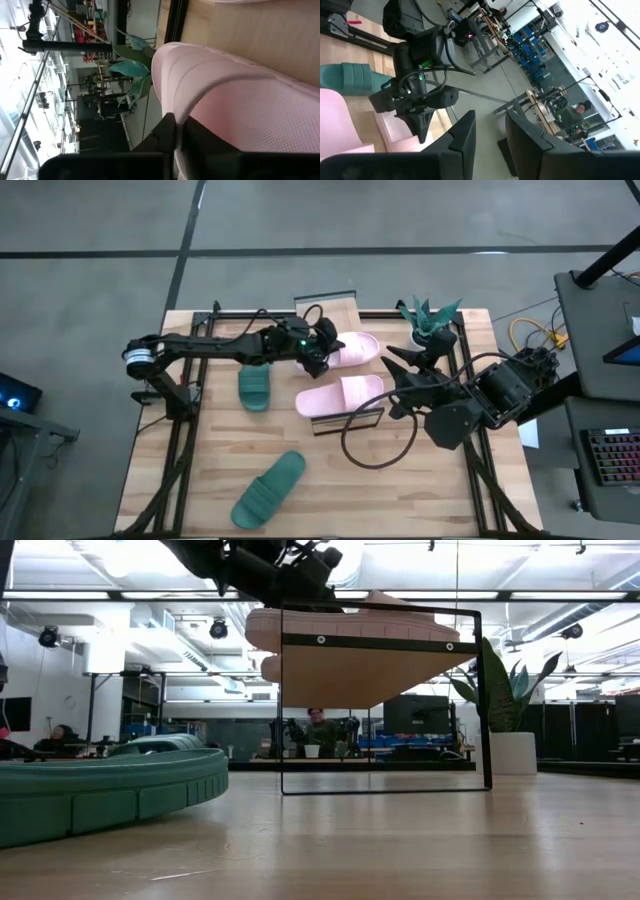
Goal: Pick and place slides into the shelf
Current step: Put the pink slide on the shelf
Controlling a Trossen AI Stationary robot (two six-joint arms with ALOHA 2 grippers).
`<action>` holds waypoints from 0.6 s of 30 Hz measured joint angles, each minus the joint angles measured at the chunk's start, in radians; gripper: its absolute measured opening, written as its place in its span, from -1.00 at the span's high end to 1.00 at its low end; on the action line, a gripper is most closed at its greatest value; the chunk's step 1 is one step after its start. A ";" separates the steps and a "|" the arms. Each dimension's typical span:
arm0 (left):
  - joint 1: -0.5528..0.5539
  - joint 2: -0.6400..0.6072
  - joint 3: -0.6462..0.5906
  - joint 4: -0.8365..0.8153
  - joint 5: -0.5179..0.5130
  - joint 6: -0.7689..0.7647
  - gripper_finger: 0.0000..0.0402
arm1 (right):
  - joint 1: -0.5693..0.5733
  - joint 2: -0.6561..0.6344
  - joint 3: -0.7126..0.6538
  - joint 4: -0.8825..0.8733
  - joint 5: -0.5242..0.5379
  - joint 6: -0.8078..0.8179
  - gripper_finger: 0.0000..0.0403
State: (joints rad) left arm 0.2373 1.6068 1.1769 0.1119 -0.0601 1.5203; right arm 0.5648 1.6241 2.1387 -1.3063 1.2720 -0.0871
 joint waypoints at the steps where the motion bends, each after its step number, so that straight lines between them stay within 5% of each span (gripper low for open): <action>1: -0.002 0.002 0.004 -0.009 0.000 0.000 1.00 | 0.000 0.000 0.000 0.000 0.000 -0.007 0.53; 18: -0.016 -0.045 0.011 -0.138 0.159 -0.094 1.00 | 0.000 -0.006 0.000 0.000 0.003 -0.026 0.57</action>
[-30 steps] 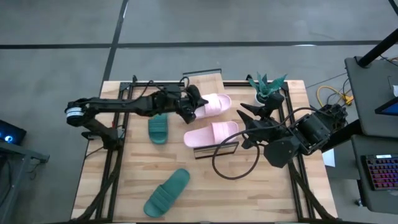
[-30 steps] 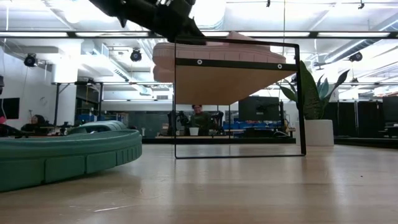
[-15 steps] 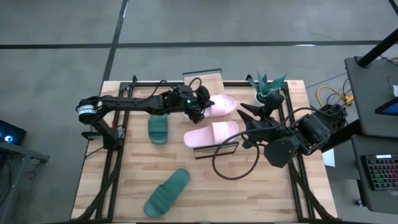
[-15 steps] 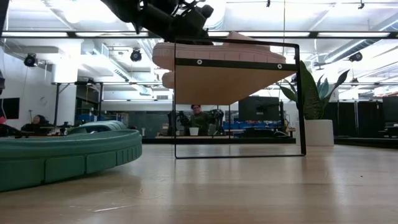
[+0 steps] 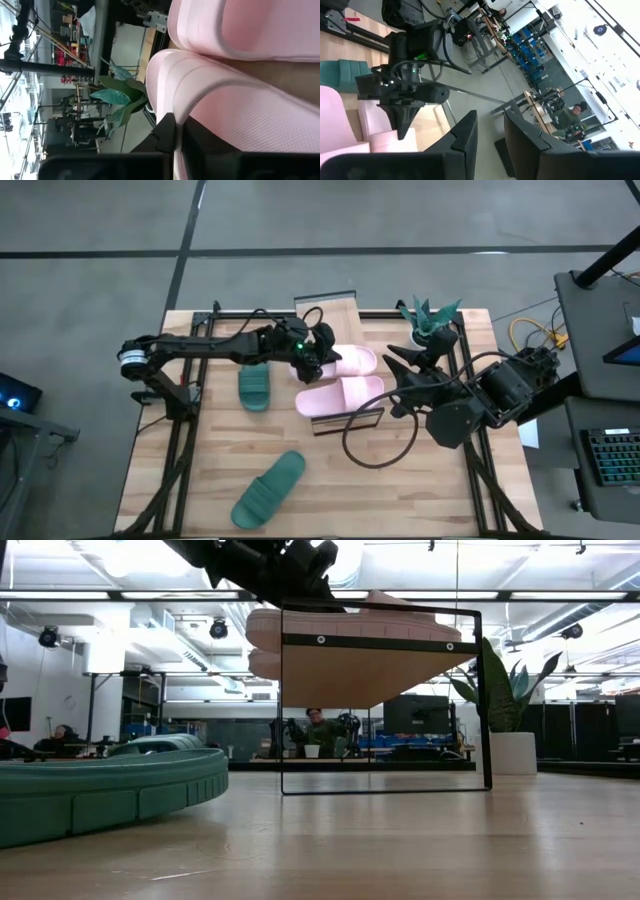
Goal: Pick and place slides into the shelf
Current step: Put the pink slide on the shelf
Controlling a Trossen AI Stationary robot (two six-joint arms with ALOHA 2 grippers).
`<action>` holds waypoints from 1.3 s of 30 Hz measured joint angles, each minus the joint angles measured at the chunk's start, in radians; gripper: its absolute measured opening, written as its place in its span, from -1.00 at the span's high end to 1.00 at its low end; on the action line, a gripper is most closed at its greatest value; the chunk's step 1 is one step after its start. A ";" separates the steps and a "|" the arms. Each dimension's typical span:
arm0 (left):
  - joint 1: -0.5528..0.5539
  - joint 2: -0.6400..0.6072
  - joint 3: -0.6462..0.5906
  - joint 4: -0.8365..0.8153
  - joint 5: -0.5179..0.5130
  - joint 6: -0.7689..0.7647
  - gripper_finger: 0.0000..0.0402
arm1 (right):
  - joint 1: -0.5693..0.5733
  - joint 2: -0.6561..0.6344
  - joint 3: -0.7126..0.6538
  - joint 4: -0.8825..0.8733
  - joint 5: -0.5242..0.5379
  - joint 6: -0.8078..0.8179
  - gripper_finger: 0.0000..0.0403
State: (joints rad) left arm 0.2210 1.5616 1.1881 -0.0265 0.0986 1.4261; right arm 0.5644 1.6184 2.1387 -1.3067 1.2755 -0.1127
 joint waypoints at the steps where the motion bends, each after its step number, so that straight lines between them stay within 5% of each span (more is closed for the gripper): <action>1: 0.000 0.000 0.000 0.000 0.001 0.000 1.00 | 0.000 0.000 0.000 0.000 0.000 0.000 0.57; 39: 0.004 0.075 -0.003 0.112 -0.021 0.046 1.00 | 0.000 -0.001 0.000 0.002 0.000 -0.023 0.62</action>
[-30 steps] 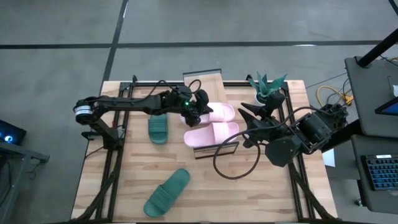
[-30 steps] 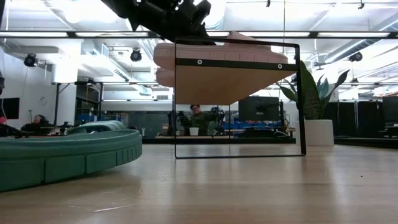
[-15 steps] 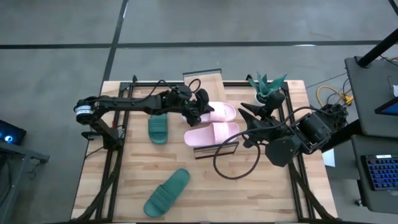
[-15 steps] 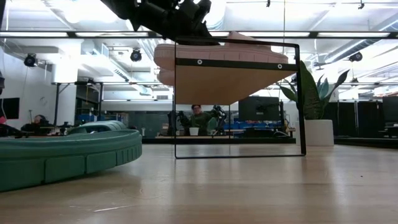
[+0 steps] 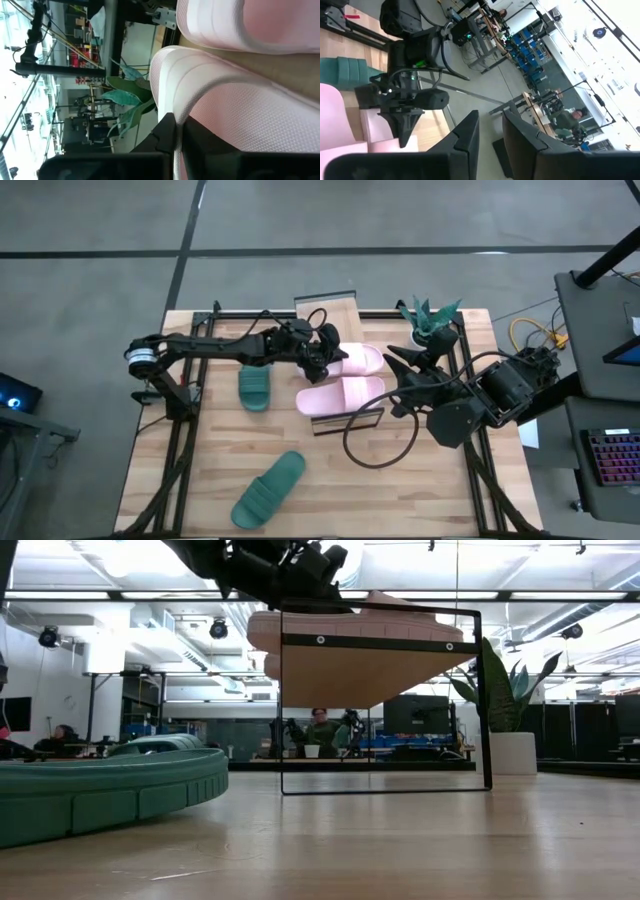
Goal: Pick and place slides into the shelf
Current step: Put the pink slide on the shelf
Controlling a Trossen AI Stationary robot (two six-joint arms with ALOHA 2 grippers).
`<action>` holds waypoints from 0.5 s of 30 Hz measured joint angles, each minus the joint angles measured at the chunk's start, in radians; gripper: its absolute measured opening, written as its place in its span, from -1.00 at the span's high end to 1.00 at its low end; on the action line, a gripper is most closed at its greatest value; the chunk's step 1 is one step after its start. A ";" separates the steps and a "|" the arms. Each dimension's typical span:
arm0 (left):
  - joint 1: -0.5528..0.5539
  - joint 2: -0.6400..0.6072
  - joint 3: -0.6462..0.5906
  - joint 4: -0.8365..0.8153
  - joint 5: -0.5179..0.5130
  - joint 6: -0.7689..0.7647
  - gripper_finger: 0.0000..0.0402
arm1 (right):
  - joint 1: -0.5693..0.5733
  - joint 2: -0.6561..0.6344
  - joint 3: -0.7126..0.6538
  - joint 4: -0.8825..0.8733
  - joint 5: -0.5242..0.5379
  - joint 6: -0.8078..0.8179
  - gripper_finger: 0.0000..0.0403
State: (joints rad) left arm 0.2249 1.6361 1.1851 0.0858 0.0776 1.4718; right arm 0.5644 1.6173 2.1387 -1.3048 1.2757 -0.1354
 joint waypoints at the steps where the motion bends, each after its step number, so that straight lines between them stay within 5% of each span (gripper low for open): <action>1: -0.002 -0.003 0.000 -0.004 0.000 0.000 1.00 | 0.000 0.000 0.000 0.000 0.000 0.000 0.62; 15: -0.015 -0.024 0.002 -0.075 0.019 -0.042 0.98 | 0.000 0.000 0.000 0.000 0.001 -0.008 0.62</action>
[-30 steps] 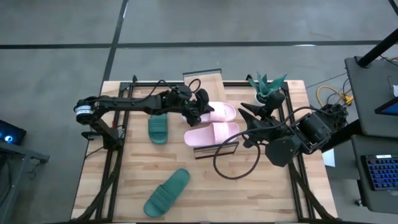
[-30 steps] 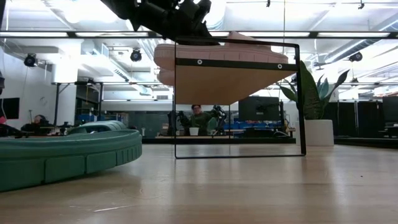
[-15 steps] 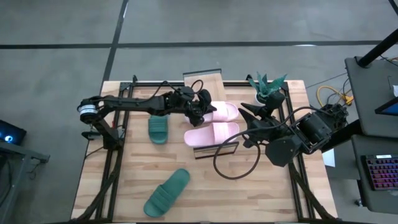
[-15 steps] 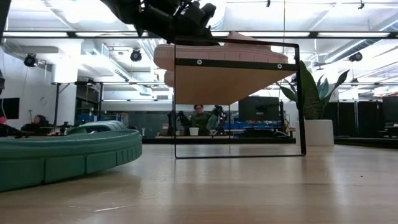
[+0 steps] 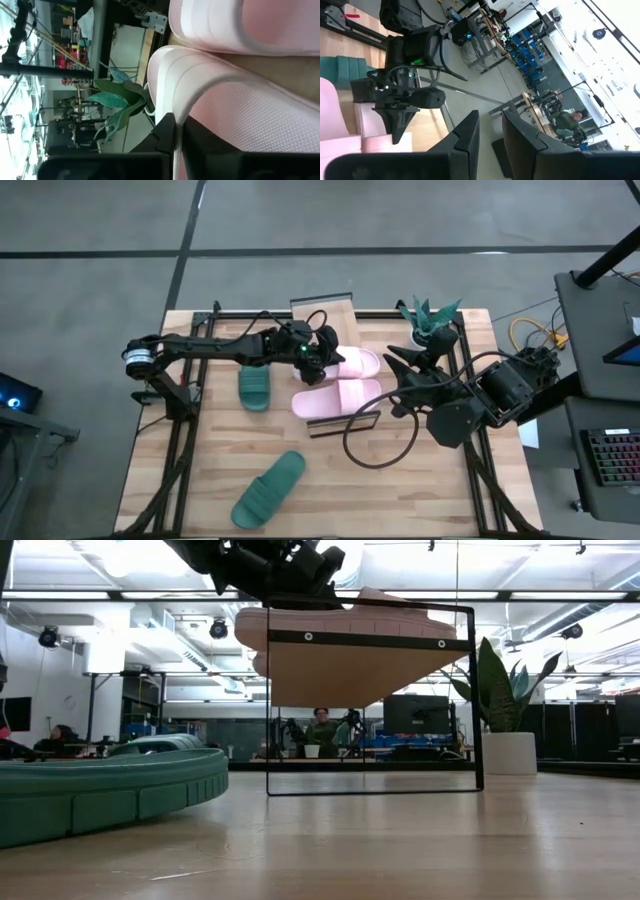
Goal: Pick and place slides into the shelf
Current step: Put the pink slide on the shelf, then put the top green slide on the shelf
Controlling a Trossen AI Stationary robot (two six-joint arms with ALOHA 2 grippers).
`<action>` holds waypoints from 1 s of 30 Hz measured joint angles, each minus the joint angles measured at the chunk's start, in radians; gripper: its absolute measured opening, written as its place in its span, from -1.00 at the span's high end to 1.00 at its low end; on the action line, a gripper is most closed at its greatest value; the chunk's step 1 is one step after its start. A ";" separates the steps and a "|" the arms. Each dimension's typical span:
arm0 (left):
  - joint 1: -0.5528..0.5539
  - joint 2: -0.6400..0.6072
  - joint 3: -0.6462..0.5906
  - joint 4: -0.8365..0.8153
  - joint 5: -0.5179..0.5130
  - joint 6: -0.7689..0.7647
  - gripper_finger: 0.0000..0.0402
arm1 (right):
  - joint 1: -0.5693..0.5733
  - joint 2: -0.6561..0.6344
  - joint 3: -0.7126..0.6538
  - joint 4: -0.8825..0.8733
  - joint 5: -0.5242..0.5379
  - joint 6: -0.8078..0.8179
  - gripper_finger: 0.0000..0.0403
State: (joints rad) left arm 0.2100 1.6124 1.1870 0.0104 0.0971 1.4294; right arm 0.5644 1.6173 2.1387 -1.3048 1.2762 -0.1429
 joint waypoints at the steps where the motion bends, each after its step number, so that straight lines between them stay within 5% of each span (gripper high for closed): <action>1: 0.000 -0.001 0.000 -0.001 0.000 -0.002 0.97 | 0.000 0.000 0.000 0.000 0.000 0.000 0.62; 20: -0.002 -0.067 0.006 -0.062 -0.061 -0.136 0.09 | 0.000 0.000 0.000 0.000 0.000 -0.016 0.61; 30: -0.003 -0.218 0.005 -0.172 -0.165 -0.261 -0.01 | 0.000 0.000 0.000 0.000 0.000 -0.010 0.63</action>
State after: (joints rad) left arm 0.2072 1.3942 1.1917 -0.1616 -0.0679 1.1681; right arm 0.5644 1.6176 2.1387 -1.3048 1.2766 -0.1532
